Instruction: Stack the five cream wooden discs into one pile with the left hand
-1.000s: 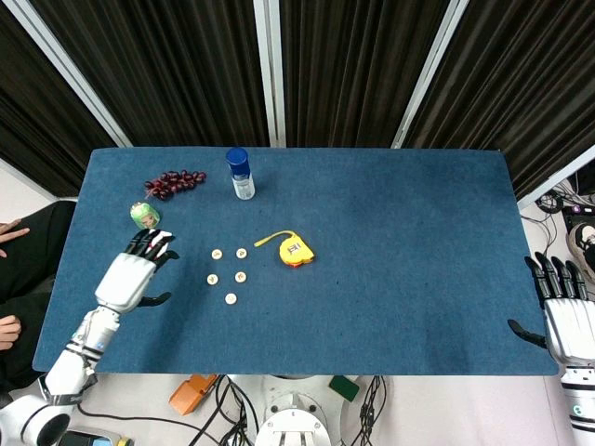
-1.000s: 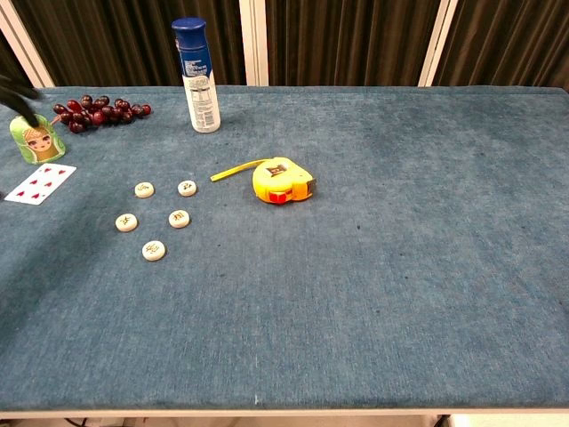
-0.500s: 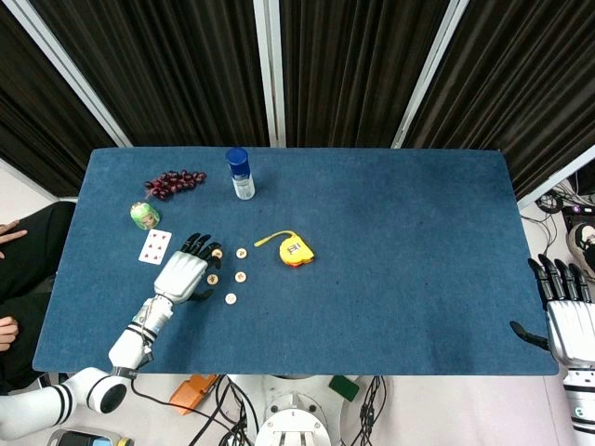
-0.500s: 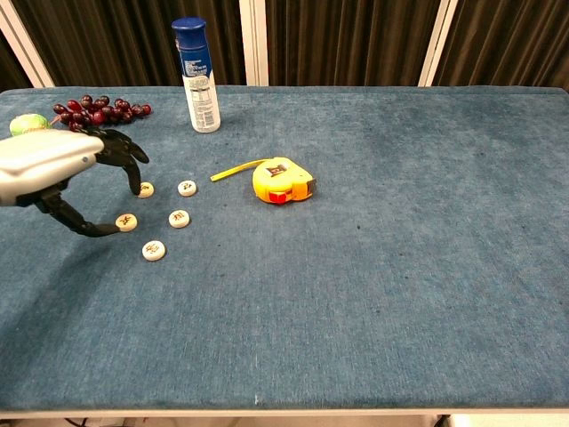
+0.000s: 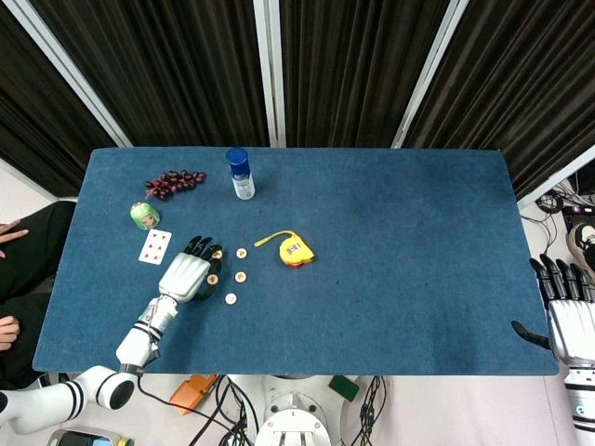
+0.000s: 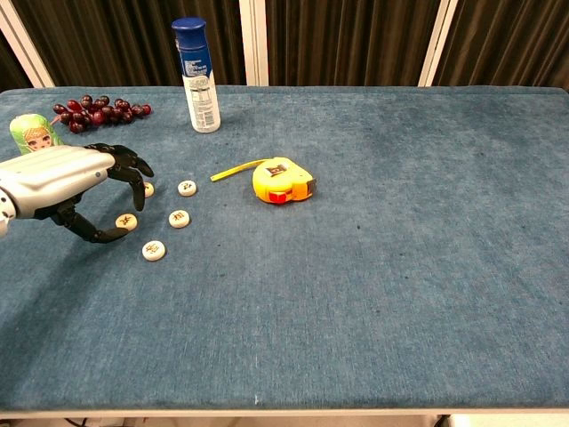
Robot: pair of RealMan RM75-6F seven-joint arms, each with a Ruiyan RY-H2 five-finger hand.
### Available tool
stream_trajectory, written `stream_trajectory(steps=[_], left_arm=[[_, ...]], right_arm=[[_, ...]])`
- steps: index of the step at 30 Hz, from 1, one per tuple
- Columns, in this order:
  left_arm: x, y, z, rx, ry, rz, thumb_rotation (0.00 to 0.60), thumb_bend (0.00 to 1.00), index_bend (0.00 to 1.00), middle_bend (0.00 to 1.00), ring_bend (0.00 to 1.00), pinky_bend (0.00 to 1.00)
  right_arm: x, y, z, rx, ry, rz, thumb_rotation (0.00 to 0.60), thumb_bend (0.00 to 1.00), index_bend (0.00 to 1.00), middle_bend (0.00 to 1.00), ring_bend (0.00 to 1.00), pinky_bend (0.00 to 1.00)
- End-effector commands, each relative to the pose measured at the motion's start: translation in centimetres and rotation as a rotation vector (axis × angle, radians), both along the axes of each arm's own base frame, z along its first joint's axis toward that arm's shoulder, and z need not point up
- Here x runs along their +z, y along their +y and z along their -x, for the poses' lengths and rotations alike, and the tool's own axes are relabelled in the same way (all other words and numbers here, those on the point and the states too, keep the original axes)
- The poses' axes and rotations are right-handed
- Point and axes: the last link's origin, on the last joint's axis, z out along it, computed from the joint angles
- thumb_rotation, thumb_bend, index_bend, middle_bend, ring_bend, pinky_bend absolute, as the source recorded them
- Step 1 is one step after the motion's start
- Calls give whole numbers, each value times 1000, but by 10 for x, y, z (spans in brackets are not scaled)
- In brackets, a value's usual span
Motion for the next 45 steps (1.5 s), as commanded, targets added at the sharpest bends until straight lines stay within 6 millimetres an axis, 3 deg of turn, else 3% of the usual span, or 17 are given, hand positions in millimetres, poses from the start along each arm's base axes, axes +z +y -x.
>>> stream_trajectory(steps=[1,13,19,26,33,45], left_arm=[[0,0,1,2,4,-2,600,322,438,149,6,0],[-2,4,8,32,25,2,600,323,496,149,2,0],[6,9,3,46,-26,-19,600,360,501,149,1,0],[20,29,-17,32,-86,-51,600,348,501,149,0,0],[12,54,-32,57,-77,-35,600,338,501,149,0,0],[7,64,-24,114,-14,-28,600,319,501,148,0,0]], right_arm=[[0,0,0,0,-1,-1,600,205,0,87,0,14],[1,1,2,-2,-4,3,600,205,0,87,0,14],[1,2,2,-1,-5,5,600,205,0,87,0,14],[1,2,1,1,-4,7,600,205,0,87,0,14],[2,5,2,-3,-5,14,600,205,0,87,0,14],[4,8,4,-10,-5,22,600,205,0,87,0,14]])
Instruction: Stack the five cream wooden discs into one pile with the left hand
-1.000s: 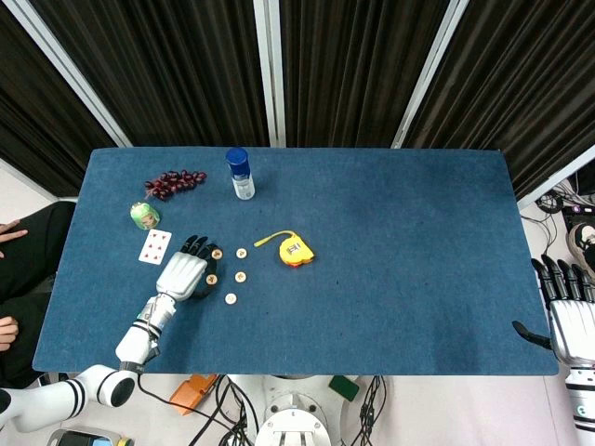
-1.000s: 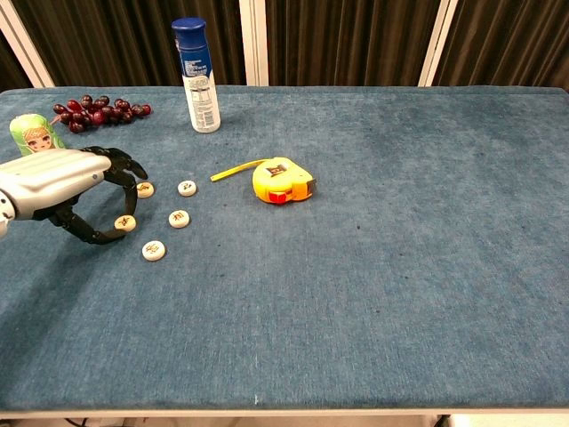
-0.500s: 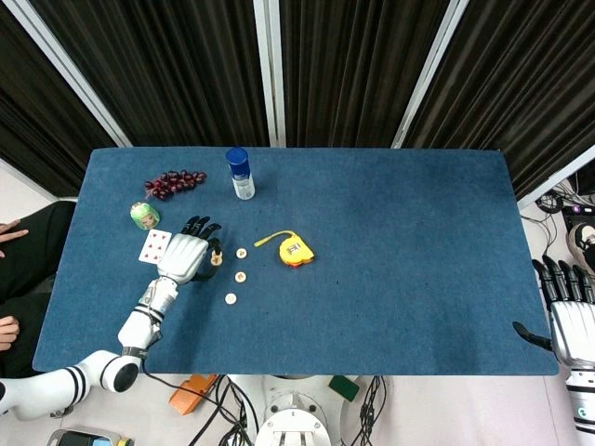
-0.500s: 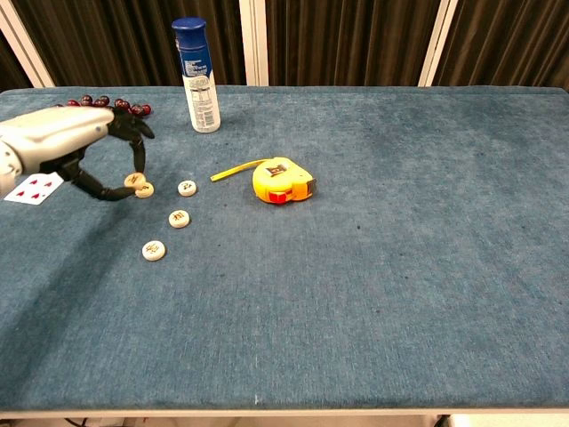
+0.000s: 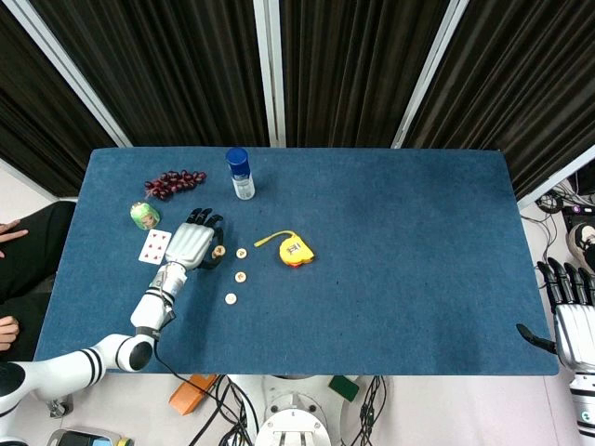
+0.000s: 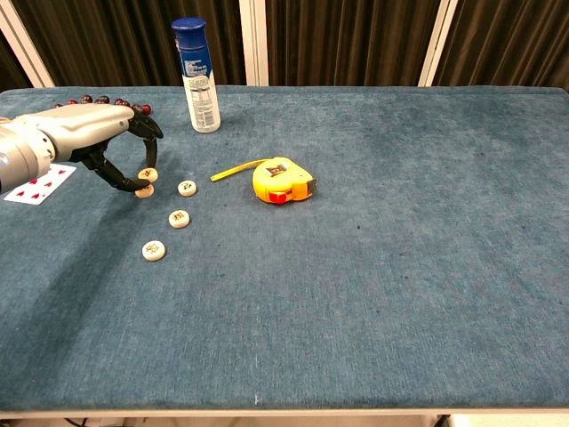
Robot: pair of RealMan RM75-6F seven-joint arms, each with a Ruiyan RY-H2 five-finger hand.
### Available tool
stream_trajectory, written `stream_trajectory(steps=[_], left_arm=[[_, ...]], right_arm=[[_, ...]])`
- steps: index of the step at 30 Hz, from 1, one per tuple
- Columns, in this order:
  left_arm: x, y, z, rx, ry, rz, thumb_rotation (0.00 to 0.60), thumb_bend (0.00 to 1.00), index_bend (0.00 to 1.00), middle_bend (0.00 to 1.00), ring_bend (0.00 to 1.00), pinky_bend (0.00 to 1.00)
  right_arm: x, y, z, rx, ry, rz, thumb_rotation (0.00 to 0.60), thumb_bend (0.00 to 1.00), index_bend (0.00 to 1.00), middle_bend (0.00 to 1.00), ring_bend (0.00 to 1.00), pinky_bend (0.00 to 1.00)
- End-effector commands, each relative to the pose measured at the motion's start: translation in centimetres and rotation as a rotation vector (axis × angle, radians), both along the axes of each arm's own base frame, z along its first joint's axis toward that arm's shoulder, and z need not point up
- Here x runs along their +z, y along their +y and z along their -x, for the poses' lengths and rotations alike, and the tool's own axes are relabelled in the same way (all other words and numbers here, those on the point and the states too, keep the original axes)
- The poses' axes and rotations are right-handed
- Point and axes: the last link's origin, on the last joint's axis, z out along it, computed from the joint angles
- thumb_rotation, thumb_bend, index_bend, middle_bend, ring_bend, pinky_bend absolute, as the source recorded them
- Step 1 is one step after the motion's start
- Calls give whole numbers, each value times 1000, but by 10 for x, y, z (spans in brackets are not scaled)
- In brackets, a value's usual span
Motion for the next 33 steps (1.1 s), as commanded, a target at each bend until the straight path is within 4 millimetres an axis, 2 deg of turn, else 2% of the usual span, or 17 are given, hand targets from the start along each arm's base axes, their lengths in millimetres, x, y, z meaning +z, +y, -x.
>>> stream_trajectory(steps=[1,22,33], left_arm=[[0,0,1,8,4,5,600,318,501,148,0,0],[-1,2,3,29,24,6,600,280,493,137,0,0],[-2,1,5,39,39,18,600,280,455,129,0,0]], right_arm=[[0,0,0,0,0,-1,600,205,0,87,0,14],[0,-1,1,-4,-2,2,600,205,0,87,0,14],[0,-1,2,-8,-4,2,600,205,0,87,0,14]])
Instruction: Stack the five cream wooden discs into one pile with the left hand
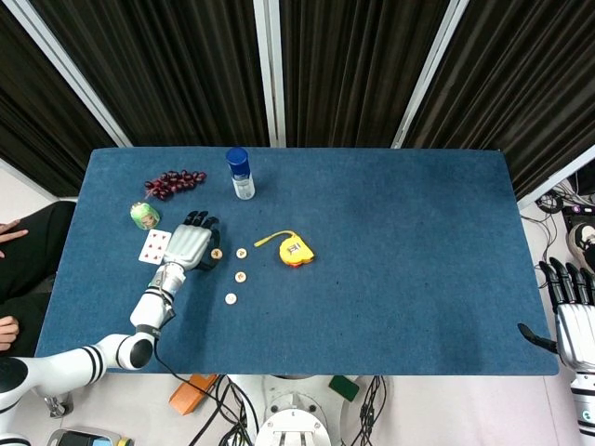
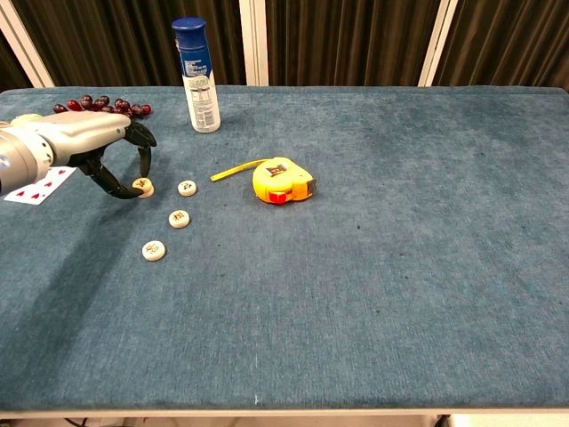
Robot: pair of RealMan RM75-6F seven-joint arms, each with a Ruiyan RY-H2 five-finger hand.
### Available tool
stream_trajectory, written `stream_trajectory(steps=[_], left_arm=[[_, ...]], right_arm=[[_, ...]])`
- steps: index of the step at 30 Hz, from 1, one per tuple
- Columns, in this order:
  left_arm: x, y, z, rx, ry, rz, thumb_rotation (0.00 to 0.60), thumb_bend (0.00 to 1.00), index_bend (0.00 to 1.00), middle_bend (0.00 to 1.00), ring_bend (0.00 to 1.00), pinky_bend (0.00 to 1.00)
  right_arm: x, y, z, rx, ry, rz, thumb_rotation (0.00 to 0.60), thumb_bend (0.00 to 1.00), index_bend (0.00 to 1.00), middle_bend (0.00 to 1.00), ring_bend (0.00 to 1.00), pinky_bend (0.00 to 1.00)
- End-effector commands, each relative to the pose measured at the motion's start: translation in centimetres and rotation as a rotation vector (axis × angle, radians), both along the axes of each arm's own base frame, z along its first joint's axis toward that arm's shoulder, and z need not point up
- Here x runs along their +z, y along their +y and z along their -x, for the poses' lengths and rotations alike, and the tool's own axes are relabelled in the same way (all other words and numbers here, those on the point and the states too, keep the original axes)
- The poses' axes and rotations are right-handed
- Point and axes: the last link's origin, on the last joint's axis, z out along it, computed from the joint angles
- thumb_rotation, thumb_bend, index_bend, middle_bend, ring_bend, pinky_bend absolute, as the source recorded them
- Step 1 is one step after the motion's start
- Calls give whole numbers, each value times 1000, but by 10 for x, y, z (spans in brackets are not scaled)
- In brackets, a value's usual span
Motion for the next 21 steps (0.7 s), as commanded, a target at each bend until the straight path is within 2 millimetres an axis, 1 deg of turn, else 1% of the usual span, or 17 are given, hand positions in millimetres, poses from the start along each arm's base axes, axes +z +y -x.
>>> stream_trajectory(steps=[1,5,7,13,18,21], left_arm=[[0,0,0,1,3,-1,600,279,454,129,0,0],[1,0,0,1,-1,-2,600,279,434,123,0,0],[4,-3,-4,-16,-10,-7,600,279,423,117,0,0],[6,-22,-24,-119,-52,13,600,279,420,117,0,0],[-6,-35,-40,-202,-43,62,600,279,420,113,0,0],[-15,-39,-44,-225,-20,86,600,278,420,108,0,0]], right_arm=[[0,0,0,0,-1,1,600,205,0,87,0,14],[0,0,0,-3,-1,1,600,205,0,87,0,14],[0,0,0,-3,-2,2,600,205,0,87,0,14],[-1,-1,-1,3,1,-2,600,205,0,87,0,14],[-1,0,-1,3,0,-1,600,206,0,87,0,14],[0,1,0,-1,-2,5,600,205,1,87,0,14]])
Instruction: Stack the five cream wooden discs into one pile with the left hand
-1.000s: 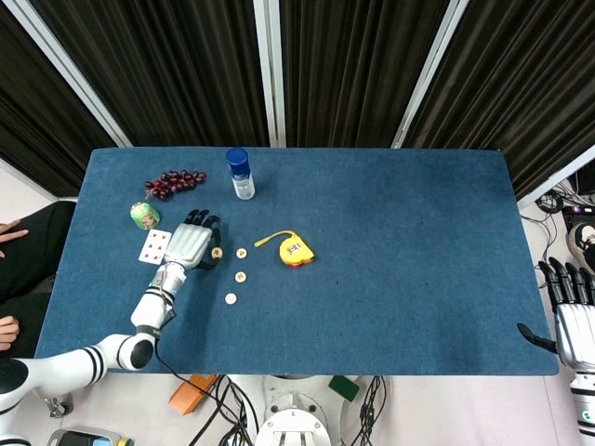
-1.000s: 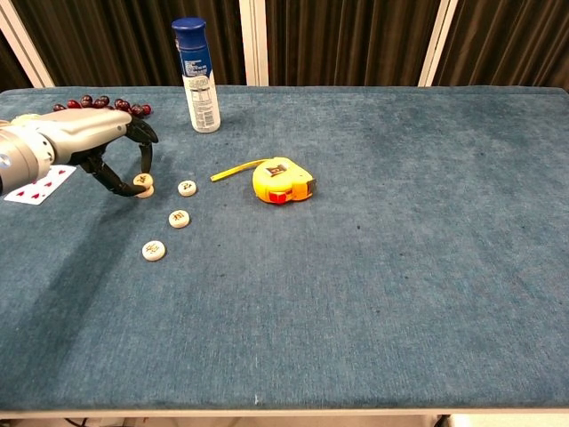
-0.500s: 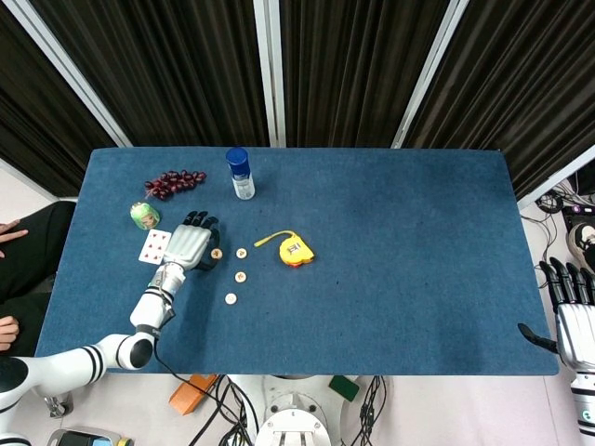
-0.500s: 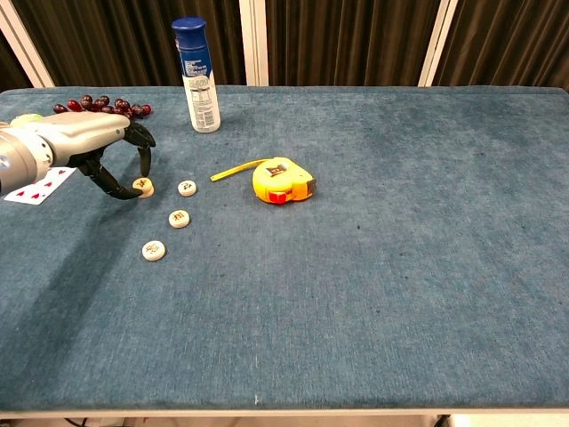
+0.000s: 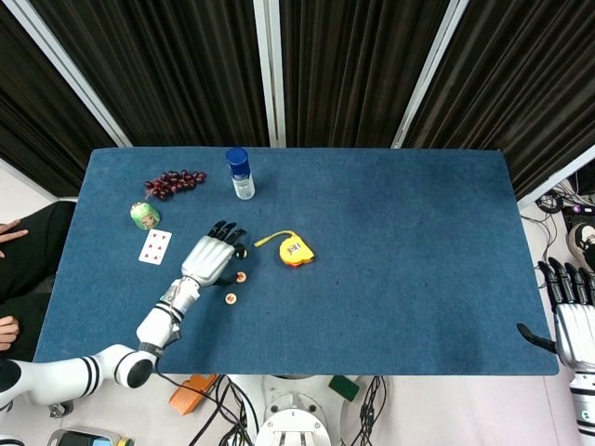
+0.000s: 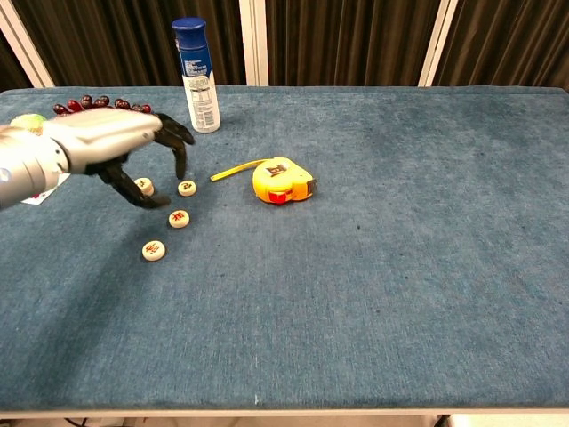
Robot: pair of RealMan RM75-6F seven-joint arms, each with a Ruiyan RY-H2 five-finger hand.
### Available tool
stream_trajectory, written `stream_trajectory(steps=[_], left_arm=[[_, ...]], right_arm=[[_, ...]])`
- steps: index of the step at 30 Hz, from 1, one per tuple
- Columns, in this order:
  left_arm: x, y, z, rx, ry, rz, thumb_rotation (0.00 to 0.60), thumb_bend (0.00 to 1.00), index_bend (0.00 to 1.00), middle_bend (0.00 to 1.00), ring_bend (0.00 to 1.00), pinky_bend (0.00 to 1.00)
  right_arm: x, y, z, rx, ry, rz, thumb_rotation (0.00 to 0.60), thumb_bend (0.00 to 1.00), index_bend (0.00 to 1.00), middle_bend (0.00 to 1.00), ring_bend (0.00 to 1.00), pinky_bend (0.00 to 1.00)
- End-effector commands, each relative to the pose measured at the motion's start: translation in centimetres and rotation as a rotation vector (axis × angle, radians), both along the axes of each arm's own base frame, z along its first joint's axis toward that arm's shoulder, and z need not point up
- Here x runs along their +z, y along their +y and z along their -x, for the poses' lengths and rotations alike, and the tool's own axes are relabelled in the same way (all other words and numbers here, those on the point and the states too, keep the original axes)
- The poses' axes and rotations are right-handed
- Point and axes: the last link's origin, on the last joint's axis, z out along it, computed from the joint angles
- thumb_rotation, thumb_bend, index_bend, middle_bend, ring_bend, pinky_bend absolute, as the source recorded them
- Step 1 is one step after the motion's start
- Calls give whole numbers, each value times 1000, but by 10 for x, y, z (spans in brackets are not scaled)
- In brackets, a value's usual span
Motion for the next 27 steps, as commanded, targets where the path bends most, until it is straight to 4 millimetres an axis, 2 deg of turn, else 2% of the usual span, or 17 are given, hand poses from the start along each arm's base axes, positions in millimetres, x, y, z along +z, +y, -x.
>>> stream_trajectory(steps=[1,6,27], left_arm=[[-10,-5,-4,-23,21,25,600,277,420,108,0,0],[-17,-7,-3,-29,48,30,600,277,420,108,0,0],[-22,-7,4,-9,80,35,600,292,454,108,0,0]], right_arm=[[1,1,1,-4,-2,4,600,205,1,87,0,14],[1,2,3,-7,-5,4,600,205,1,87,0,14],[0,1,7,-7,-10,4,600,205,2,87,0,14]])
